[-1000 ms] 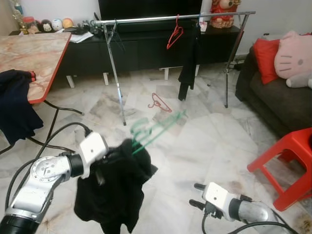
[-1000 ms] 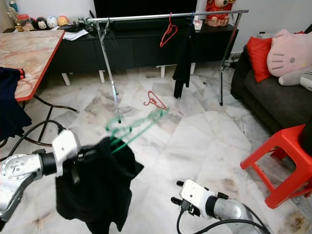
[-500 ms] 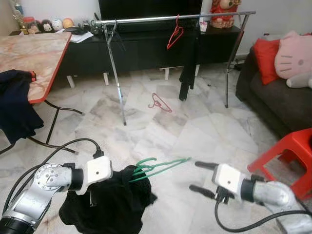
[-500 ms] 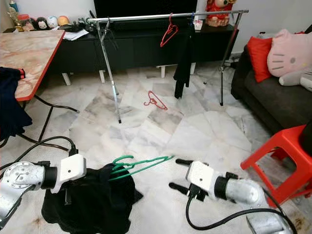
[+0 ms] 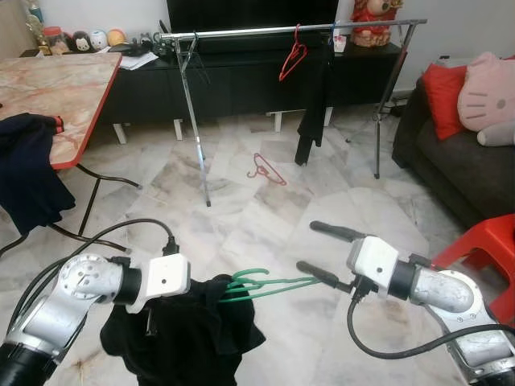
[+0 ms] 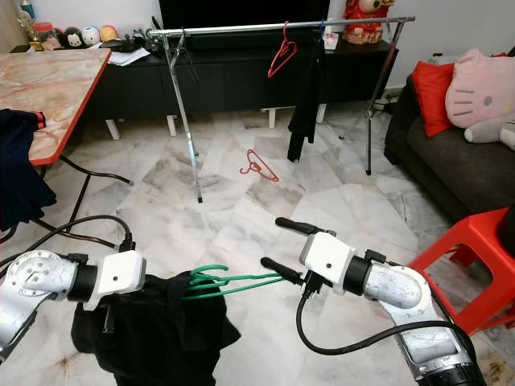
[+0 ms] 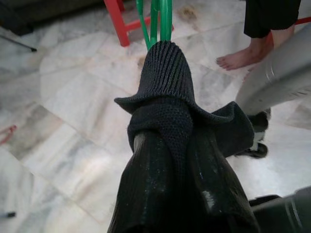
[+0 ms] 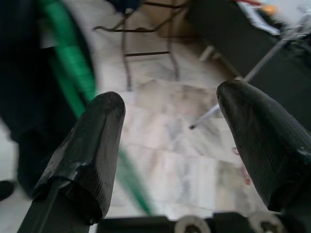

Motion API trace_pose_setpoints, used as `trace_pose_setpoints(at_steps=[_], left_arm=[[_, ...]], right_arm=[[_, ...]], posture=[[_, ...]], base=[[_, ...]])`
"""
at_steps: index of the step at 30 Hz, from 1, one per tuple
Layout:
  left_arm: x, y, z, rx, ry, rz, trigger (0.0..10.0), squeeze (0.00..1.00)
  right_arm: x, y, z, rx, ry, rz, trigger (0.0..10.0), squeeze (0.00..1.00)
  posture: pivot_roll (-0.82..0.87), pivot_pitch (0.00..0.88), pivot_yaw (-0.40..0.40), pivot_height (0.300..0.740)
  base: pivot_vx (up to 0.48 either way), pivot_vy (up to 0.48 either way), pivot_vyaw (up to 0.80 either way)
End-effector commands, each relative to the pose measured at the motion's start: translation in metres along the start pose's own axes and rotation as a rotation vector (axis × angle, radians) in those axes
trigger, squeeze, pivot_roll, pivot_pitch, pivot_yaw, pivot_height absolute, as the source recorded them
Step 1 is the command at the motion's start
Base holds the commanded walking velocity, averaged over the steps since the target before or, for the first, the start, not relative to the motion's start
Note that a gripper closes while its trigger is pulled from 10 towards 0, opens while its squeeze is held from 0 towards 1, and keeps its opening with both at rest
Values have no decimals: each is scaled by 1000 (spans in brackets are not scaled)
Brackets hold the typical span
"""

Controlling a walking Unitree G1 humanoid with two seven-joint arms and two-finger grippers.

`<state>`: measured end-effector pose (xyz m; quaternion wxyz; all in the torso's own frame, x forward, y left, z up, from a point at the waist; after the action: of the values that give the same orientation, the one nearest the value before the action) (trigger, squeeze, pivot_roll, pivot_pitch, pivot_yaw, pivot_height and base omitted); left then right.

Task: Hang hanger

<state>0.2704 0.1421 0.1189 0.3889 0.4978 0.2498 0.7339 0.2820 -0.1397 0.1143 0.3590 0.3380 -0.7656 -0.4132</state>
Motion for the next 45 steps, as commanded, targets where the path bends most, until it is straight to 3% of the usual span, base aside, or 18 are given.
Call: trace_pose_setpoints(at_steps=[1, 3, 8, 20, 28, 31, 32, 33, 45], left_arm=[[-3, 18, 8, -64, -7, -31, 10000, 0], [-5, 28, 12, -89, -24, -52, 10000, 0], [-7, 40, 10, -112, -82, -80, 10000, 0], [-28, 43, -5, -166, -197, -65, 10000, 0], [-32, 45, -2, -176, -197, -71, 10000, 0], [-33, 45, -2, -179, -192, -75, 10000, 0], [-33, 45, -2, -179, -192, -75, 10000, 0], [-33, 46, -1, -179, -189, -76, 10000, 0], [-36, 51, 5, -193, -169, -96, 10000, 0]], right_arm=[[-1, -5, 11, -13, 71, 17, 10000, 0], [-2, -5, 20, -43, 128, 11, 10000, 0], [-3, -4, 19, -37, 127, 5, 10000, 0], [-6, -7, 26, -47, 199, 22, 10000, 0], [-1, -11, 39, -77, 300, 56, 9804, 0], [0, -14, 44, -79, 325, 71, 2039, 0], [0, -14, 44, -79, 325, 71, 2039, 0], [0, -14, 45, -80, 327, 72, 0, 0], [-6, -11, 44, -88, 313, 46, 0, 0]], posture=[[-52, 0, -24, 740], [-49, 0, -24, 740], [-52, 0, -20, 740], [-48, 0, -29, 740], [-51, 0, -27, 740], [-51, 0, -27, 740], [-51, 0, -27, 740], [-47, 0, -27, 740], [-45, 0, -29, 740]], base=[[0, 0, 0], [0, 0, 0], [0, 0, 0], [0, 0, 0], [0, 0, 0], [0, 0, 0], [0, 0, 0], [0, 0, 0], [0, 0, 0]])
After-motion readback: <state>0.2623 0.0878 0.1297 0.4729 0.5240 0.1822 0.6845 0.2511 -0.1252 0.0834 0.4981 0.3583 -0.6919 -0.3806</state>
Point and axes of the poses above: a point about 5 cm out from each wrist's last joint towards the gripper, its own x axis pointing back from the gripper into the wrist, its own y axis along the axis of the wrist's last joint, z = x × y, the point moved 4 cm from there along -x, pointing out of the wrist towards the gripper, and after that the axes turned 2 degrees about -x, right-handed, at the moved point
